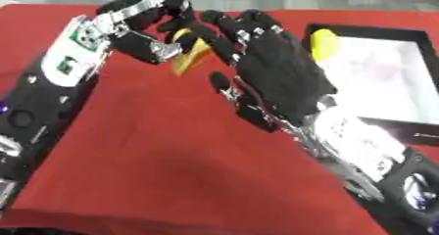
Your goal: Pick up the objects with one hand, pass them to the other hand, and then place them into the box on the other side of the table.
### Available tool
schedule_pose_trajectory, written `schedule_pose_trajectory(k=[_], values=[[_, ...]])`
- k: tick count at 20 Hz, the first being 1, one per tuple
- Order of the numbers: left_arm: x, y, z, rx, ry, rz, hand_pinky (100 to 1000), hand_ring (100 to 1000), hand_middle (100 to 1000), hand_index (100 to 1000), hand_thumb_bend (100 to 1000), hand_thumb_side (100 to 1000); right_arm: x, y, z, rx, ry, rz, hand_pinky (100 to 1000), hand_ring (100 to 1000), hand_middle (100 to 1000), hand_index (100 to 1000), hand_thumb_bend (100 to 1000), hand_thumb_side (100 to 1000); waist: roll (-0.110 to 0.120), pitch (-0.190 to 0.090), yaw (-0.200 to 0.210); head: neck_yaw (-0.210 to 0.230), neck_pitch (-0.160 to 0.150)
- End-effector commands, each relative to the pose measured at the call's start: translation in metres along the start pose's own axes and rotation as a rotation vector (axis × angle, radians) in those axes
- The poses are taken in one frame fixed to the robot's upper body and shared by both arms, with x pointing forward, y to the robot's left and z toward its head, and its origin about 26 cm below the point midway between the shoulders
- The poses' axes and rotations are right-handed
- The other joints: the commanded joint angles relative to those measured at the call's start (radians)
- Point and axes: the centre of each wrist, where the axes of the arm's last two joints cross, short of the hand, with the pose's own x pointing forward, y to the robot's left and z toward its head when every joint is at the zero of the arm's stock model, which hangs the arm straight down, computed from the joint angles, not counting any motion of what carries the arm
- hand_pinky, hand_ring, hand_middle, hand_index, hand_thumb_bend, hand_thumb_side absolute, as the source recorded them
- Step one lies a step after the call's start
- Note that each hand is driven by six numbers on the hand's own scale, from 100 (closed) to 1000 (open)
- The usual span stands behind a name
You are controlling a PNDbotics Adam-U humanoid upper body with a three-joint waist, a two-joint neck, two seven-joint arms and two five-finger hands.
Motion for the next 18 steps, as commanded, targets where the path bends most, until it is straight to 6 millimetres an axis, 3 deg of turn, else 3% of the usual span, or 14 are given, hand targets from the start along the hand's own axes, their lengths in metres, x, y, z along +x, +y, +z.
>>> schedule_pose_trajectory(k=[1,18], values=[[0.0112,0.0167,0.002,-0.156,-0.119,-0.134,579,203,100,182,100,311,-0.001,-0.0069,-0.0028,-0.021,-0.005,0.005,795,696,864,931,195,100,0.001,-0.021,-0.001,-0.006,0.005],[0.0169,0.0165,0.0032,-0.236,-0.154,-0.131,583,207,100,182,100,296,-0.0022,-0.0083,-0.0041,-0.023,0.012,0.023,788,682,858,922,194,100,0.005,-0.022,-0.005,-0.008,0.005]])
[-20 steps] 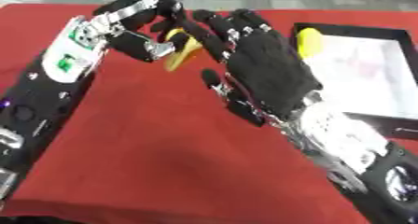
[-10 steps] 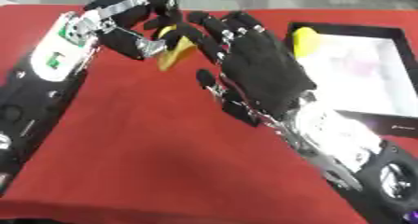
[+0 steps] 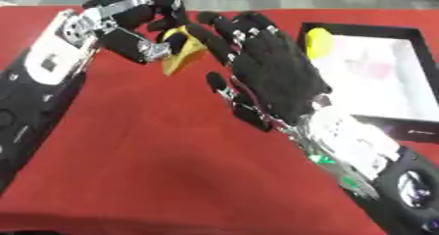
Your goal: Pick up the objects with one hand, pass them to the other hand, and then place them into the box on the other side of the table.
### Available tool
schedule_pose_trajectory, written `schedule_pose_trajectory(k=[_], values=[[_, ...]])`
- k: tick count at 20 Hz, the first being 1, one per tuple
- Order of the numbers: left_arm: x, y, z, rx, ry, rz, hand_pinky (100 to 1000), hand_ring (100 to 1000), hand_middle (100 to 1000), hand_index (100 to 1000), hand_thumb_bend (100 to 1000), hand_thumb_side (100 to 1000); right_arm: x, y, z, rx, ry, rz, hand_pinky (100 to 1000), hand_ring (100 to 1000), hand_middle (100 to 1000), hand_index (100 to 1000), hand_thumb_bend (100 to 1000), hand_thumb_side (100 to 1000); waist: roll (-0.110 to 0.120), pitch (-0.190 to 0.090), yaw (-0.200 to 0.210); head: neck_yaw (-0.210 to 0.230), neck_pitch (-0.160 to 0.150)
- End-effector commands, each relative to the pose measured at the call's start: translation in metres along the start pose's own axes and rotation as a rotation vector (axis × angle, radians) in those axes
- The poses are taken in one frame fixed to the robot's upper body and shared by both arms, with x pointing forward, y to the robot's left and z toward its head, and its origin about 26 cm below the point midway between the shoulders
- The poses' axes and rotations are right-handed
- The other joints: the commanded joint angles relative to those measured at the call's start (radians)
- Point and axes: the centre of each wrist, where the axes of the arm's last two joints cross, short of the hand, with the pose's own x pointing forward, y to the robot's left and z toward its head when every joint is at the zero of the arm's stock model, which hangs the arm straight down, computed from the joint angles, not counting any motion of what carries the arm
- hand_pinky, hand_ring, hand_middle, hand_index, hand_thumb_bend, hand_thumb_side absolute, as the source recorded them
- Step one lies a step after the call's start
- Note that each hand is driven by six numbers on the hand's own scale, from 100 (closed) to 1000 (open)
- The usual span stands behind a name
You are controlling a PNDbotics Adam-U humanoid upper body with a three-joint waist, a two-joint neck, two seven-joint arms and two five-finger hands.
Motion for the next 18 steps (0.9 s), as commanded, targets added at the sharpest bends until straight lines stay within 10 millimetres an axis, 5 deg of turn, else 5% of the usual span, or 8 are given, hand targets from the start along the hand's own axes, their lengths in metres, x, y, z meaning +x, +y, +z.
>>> schedule_pose_trajectory(k=[1,18], values=[[0.009,0.01,-0.001,-0.191,-0.139,-0.166,583,207,100,182,100,295,-0.002,-0.008,-0.004,-0.033,-0.004,0.015,789,680,858,921,192,100,0.002,-0.023,-0.001,0.0,0.005],[0.015,0.0,-0.026,-0.229,-0.197,-0.161,583,207,100,182,100,294,-0.001,-0.009,-0.005,-0.03,-0.007,0.004,781,685,843,906,168,100,0.003,-0.025,-0.006,0.0,0.005]])
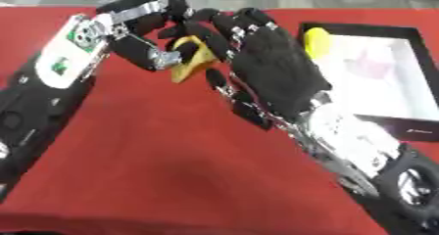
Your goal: Pick up the objects with one hand, pass them to the other hand, and then place them into the box on the other side of the table.
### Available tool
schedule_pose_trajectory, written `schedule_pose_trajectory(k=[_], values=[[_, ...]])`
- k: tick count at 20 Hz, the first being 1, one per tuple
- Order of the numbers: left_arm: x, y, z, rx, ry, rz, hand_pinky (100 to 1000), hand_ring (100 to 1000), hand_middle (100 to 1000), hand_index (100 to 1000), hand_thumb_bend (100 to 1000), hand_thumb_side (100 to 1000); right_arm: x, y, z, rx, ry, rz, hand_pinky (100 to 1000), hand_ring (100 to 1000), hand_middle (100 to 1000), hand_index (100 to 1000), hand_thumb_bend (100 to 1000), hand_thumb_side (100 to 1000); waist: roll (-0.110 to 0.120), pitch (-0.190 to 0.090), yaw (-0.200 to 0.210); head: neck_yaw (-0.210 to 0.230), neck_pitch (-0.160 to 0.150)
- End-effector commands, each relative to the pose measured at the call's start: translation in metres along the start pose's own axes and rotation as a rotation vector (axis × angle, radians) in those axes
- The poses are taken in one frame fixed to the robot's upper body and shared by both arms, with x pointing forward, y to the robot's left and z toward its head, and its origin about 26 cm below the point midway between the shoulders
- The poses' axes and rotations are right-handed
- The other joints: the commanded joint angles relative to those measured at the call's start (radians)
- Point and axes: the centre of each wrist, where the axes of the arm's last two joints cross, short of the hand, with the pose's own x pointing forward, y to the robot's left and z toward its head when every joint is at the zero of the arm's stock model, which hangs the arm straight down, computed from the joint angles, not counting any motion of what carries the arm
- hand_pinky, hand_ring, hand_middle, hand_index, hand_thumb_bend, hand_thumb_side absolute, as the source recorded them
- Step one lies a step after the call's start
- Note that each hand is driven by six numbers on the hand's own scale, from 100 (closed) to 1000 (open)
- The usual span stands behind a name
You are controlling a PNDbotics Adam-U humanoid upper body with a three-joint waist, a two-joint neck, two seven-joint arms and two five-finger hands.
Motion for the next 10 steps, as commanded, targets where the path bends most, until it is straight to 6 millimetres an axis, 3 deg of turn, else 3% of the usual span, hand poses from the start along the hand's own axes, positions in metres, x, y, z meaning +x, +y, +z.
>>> schedule_pose_trajectory(k=[1,10], values=[[0.0127,0.0104,-0.0091,-0.192,-0.164,-0.171,583,207,100,182,100,294,-0.0006,-0.0065,-0.0023,-0.021,-0.003,0.006,779,686,841,905,160,100,0.0,-0.025,-0.001,-0.001,0.005],[0.0178,0.0119,-0.0116,-0.197,-0.184,-0.179,584,208,100,182,100,292,0.0012,-0.0043,-0.0004,-0.011,0.006,0.0,761,687,791,874,132,100,0.0,-0.026,0.002,-0.002,0.005]])
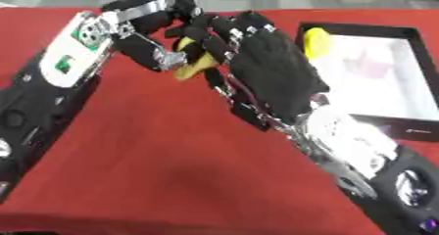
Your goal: Pick up the objects with one hand, pass them to the other hand, and then place them into the box on the other side of the table.
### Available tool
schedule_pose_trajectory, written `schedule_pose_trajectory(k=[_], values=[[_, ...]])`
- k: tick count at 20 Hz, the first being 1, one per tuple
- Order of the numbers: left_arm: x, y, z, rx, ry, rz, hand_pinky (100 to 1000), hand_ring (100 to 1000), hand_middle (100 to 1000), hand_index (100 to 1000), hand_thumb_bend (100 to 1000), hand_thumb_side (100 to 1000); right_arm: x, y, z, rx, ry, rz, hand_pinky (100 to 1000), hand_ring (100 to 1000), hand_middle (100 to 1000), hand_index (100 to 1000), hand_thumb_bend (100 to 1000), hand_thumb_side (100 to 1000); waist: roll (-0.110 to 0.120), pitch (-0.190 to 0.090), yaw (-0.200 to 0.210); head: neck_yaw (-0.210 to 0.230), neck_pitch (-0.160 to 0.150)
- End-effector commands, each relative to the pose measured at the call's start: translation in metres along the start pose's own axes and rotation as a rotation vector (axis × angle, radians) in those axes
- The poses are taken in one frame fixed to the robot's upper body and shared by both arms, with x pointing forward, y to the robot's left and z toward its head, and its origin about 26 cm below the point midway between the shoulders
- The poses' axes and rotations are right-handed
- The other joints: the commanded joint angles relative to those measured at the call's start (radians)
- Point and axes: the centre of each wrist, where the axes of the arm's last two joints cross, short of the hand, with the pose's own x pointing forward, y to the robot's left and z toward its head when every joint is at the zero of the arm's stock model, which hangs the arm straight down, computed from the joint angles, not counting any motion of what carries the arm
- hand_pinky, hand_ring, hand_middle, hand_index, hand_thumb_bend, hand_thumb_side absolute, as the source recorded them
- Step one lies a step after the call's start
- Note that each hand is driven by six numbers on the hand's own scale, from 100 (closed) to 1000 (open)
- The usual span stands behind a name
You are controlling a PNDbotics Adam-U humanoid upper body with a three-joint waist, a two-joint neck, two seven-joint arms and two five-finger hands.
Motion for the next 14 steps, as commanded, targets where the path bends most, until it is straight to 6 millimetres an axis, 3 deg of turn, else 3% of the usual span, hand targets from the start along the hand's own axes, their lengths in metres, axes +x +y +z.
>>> schedule_pose_trajectory(k=[1,6,9,14], values=[[0.0129,0.0125,-0.0053,-0.185,-0.157,-0.179,584,208,100,182,100,292,-0.0005,-0.0056,-0.0013,-0.014,-0.001,0.01,758,687,788,874,130,100,0.0,-0.025,0.002,-0.002,0.005],[0.0142,0.0137,-0.0043,-0.184,-0.16,-0.184,586,256,100,183,100,291,-0.0006,-0.0053,-0.0007,-0.011,0.009,0.014,721,668,740,870,100,100,0.0,-0.026,0.003,-0.002,0.005],[0.0148,0.0138,-0.0037,-0.183,-0.162,-0.183,587,259,100,183,100,292,-0.0018,-0.0058,-0.0008,-0.021,0.024,0.022,674,635,627,858,100,100,0.0,-0.027,0.003,-0.003,0.005],[0.0153,0.0139,-0.002,-0.18,-0.163,-0.18,590,262,100,185,100,292,-0.0022,-0.006,-0.0009,-0.073,0.046,0.017,471,558,437,739,100,100,0.0,-0.027,0.003,-0.004,0.005]])
